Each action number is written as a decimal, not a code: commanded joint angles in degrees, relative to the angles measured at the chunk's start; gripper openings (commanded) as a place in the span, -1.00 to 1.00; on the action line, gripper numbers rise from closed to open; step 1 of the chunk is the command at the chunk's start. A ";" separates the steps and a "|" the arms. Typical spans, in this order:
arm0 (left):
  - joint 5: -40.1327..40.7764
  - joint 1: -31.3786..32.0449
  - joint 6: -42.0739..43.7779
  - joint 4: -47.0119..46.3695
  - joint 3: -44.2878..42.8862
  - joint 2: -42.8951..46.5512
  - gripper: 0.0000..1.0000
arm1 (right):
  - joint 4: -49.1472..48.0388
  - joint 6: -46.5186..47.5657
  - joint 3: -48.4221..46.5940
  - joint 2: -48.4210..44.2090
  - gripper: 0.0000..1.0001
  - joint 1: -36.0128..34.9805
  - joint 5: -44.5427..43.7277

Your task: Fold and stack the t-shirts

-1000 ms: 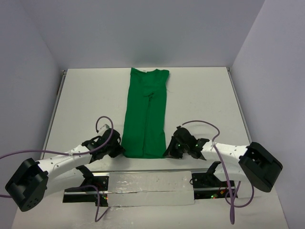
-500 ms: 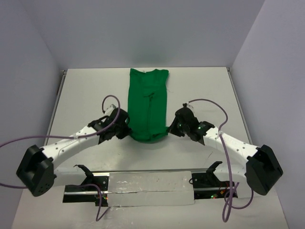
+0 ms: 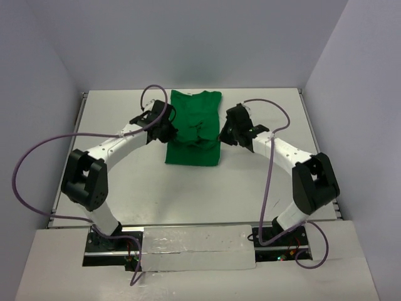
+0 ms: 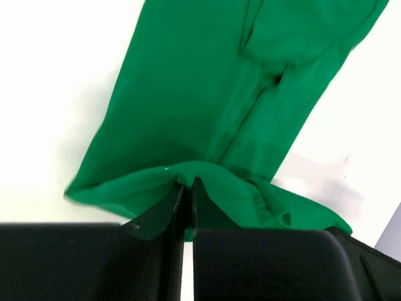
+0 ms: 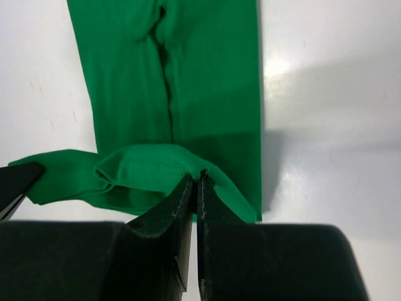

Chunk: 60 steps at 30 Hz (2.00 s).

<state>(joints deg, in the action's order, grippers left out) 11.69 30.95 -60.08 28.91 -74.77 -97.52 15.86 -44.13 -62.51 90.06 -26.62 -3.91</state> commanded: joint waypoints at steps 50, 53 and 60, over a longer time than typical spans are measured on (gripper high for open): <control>4.53 -4.14 10.51 -6.95 -0.66 -9.19 0.09 | -3.50 4.19 -3.09 10.75 -0.01 7.60 13.86; 2.29 -4.46 10.74 -7.43 -1.58 -11.09 0.01 | -2.75 4.50 -5.09 12.73 -0.01 7.63 12.75; 1.93 -4.58 10.78 -5.71 -3.09 -13.83 0.05 | -1.70 5.19 -8.08 16.22 -0.06 7.63 11.83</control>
<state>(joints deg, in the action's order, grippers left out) 14.04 26.52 -50.19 23.20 -74.94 -110.64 13.20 -40.33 -67.24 104.58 -18.98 9.19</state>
